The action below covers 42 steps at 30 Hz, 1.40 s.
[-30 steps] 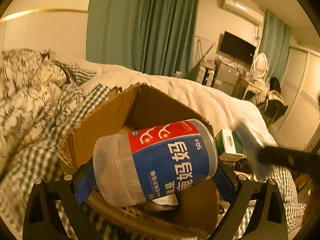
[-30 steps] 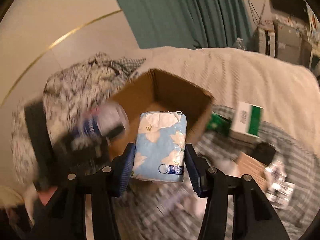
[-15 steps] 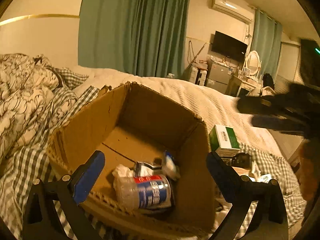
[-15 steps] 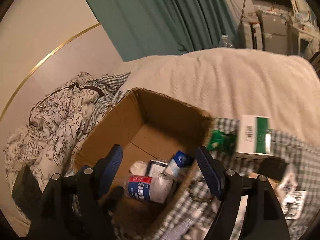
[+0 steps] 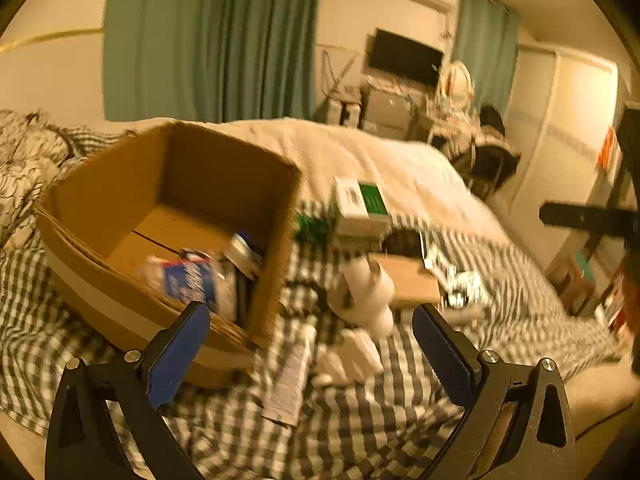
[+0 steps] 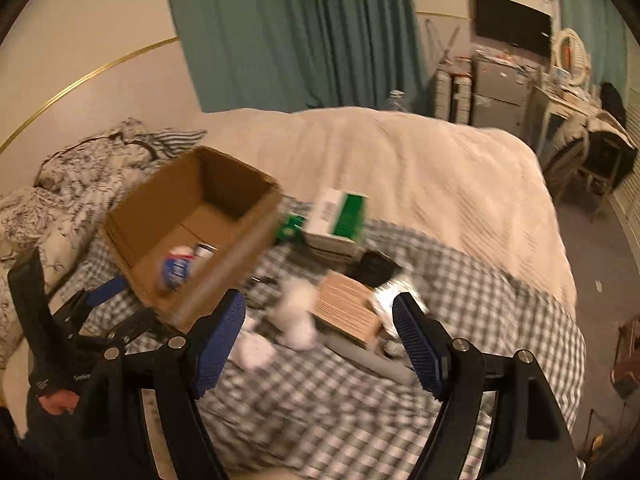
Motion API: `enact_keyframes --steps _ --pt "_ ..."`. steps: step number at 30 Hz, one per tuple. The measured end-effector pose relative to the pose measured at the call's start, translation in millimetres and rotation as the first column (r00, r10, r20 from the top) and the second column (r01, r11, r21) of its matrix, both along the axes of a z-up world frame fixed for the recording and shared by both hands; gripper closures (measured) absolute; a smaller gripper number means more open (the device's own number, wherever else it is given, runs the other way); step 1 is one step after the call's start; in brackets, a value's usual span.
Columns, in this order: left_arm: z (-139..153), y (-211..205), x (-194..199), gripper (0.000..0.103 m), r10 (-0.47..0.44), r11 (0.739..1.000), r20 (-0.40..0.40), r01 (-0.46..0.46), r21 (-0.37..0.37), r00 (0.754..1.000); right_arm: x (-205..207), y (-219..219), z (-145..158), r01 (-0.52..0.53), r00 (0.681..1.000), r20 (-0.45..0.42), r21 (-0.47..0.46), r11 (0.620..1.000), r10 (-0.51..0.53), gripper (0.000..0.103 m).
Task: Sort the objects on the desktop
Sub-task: 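Move both tools back over the remaining items on the sheet, then grasp the white plush figure with left while right grasps a thin white packet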
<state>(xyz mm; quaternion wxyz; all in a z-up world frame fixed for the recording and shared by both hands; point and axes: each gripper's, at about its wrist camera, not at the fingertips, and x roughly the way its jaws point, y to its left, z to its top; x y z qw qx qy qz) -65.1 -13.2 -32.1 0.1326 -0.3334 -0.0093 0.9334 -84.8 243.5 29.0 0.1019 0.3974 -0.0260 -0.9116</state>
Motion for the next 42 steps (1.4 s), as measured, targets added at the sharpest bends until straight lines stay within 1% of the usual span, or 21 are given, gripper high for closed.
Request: enact_keyframes --steps 3,6,7,9,10,11,14,17,18,22,23,24,26,29,30,32,34,38,39,40,42 --pt "-20.5 25.4 3.7 0.0 -0.039 0.999 0.021 0.04 -0.028 0.999 -4.3 24.6 -17.9 0.017 1.0 0.023 0.018 1.0 -0.017 0.027" --pt "-40.0 47.3 1.6 0.0 -0.077 0.996 0.085 0.08 -0.042 0.993 -13.2 47.8 -32.3 0.039 0.998 0.047 0.015 0.999 -0.039 0.028" --pt "-44.9 54.3 0.1 0.0 -0.088 0.994 0.104 0.095 -0.057 0.991 -17.1 53.7 -36.5 0.044 0.998 0.053 0.013 0.999 -0.044 0.03" --pt "-49.5 65.8 -1.8 0.0 -0.099 0.989 0.109 0.11 -0.097 0.989 -23.4 64.2 -47.1 0.046 0.996 0.075 0.008 0.999 -0.046 0.043" --pt "-51.7 71.5 -3.2 0.0 -0.102 0.986 0.105 0.114 -0.119 0.989 -26.3 68.6 -53.2 0.046 0.995 0.087 0.009 0.999 -0.047 0.044" --pt "-53.1 74.4 -4.4 0.0 -0.102 0.985 0.102 0.115 -0.131 0.99 -31.1 73.1 -61.5 0.047 0.994 0.103 0.016 0.999 -0.049 0.044" --pt "-59.8 79.4 -12.6 0.0 -0.076 0.986 0.1 0.09 -0.143 0.992 -42.9 78.7 -81.5 0.034 0.989 0.147 0.019 0.999 -0.036 0.057" --pt "-70.3 79.0 -26.6 0.0 -0.03 0.988 0.118 0.048 -0.149 0.993 -58.2 79.5 -104.3 0.008 0.98 0.198 0.013 1.0 -0.01 0.059" --pt "-73.9 78.2 -29.4 0.0 -0.026 0.988 0.124 0.044 -0.145 0.992 -60.8 79.7 -110.3 0.01 0.978 0.207 0.013 1.0 -0.013 0.064" --pt "-89.5 77.7 -41.2 0.0 -0.011 0.991 0.147 0.031 -0.133 0.989 -73.5 88.4 -140.4 0.036 0.958 0.287 -0.039 0.999 -0.024 0.066" --pt "-91.9 76.9 -41.8 0.006 -0.016 0.991 0.151 0.036 -0.126 0.988 -75.3 90.9 -144.9 0.046 0.953 0.302 -0.05 0.998 -0.029 0.066" --pt "-93.9 75.5 -41.7 0.021 -0.008 0.992 0.145 0.026 -0.122 0.989 -76.8 94.1 -150.0 0.057 0.948 0.317 -0.062 0.996 -0.034 0.066" --pt "-102.0 72.1 -46.7 0.032 0.002 0.994 0.186 0.018 -0.106 0.982 -79.6 99.7 -156.5 0.078 0.942 0.334 -0.091 0.993 -0.044 0.066" --pt "-105.5 67.9 -47.3 0.033 -0.006 0.997 0.196 0.021 -0.075 0.981 -85.1 104.3 -163.9 0.09 0.936 0.349 -0.141 0.986 -0.036 0.066" --pt "-104.7 67.8 -46.4 0.037 -0.012 0.997 0.191 0.026 -0.071 0.982 -87.2 104.5 -166.5 0.092 0.935 0.353 -0.148 0.985 -0.035 0.066" --pt "-103.8 69.5 -43.6 0.046 -0.006 0.995 0.17 0.024 -0.101 0.985 -91.3 104.4 -173.7 0.099 0.926 0.377 -0.158 0.983 -0.032 0.066" --pt "-103.8 69.8 -41.1 0.047 -0.015 0.994 0.157 0.032 -0.103 0.987 -92.8 108.3 -178.6 0.126 0.917 0.396 -0.196 0.973 -0.039 0.067" --pt "-100.6 66.5 -35.7 0.049 -0.021 0.996 0.134 0.033 -0.083 0.991 -87.0 116.8 -166.1 0.155 0.928 0.37 -0.257 0.954 -0.051 0.083" --pt "-100.0 66.0 -34.6 0.062 -0.026 0.996 0.131 0.036 -0.079 0.991 -83.3 116.7 -158.8 0.144 0.938 0.344 -0.275 0.951 -0.042 0.085" --pt "-98.4 66.1 -33.2 0.068 -0.032 0.996 0.122 0.041 -0.076 0.992 -80.2 115.3 -153.4 0.13 0.945 0.325 -0.287 0.949 -0.031 0.086" --pt "-98.0 66.6 -32.7 0.068 -0.032 0.996 0.123 0.042 -0.083 0.992 -74.6 108.5 -143.2 0.105 0.954 0.301 -0.288 0.952 -0.014 0.088"
